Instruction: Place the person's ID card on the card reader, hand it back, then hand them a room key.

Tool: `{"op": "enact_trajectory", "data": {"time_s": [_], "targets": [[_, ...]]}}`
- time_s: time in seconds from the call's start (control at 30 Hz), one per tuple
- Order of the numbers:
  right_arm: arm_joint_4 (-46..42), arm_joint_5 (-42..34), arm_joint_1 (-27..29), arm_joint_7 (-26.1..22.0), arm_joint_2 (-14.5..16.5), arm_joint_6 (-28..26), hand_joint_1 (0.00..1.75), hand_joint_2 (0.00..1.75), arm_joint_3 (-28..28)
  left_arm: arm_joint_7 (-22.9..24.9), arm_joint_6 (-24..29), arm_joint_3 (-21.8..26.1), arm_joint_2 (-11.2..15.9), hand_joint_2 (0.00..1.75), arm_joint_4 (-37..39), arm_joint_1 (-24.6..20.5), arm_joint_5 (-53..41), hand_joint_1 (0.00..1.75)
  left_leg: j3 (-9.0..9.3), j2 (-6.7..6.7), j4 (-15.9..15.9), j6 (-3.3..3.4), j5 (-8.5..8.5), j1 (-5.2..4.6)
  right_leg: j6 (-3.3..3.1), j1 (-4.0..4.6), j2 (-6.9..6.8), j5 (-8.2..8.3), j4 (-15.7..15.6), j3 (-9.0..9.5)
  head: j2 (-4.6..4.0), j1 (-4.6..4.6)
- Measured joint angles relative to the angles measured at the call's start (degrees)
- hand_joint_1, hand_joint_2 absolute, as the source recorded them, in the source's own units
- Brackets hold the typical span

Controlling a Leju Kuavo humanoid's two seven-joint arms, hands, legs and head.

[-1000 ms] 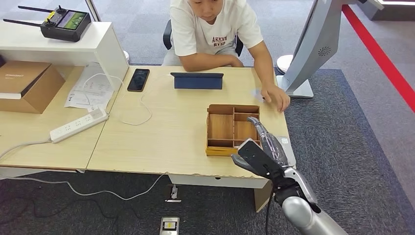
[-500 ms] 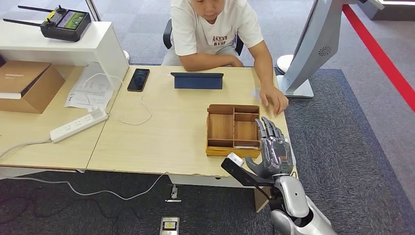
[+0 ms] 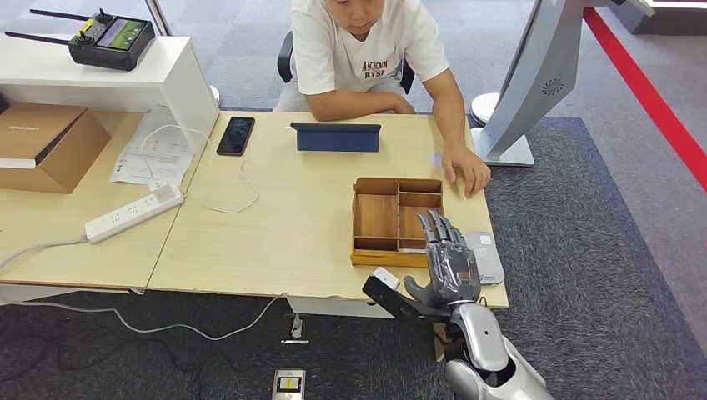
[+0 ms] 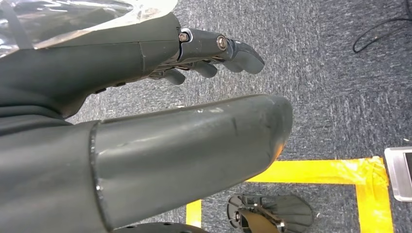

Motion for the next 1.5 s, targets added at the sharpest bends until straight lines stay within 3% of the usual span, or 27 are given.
{"op": "enact_trajectory", "data": {"time_s": [0.57,0.93,1.5], "targets": [[7.2,-3.5,-3.5,-3.1,2.6,-2.3,0.00,1.75,1.1,0.7,0.0,0.0,-0.2,0.00,0.0,-0.4,-1.1,0.00,0.01,0.00,0.0,0.00,0.00,0.00,0.00,0.00,0.00,0.00,0.0,0.00,0.00,0.00],[16.3,-3.5,-7.3,-6.4,3.5,-9.6,0.00,1.75,1.8,1.0,0.1,0.0,-0.2,0.00,0.0,-0.5,-1.3,0.00,0.01,0.00,0.0,0.00,0.00,0.00,0.00,0.00,0.00,0.00,0.0,0.00,0.00,-0.01],[23.5,-5.6,-10.8,-8.8,4.1,-14.4,0.00,1.75,3.0,0.2,0.9,0.0,-0.2,0.00,0.0,-0.3,-0.8,0.00,0.02,0.00,0.0,0.00,0.00,0.00,0.00,0.00,0.00,0.01,0.0,0.00,0.00,0.00]]}}
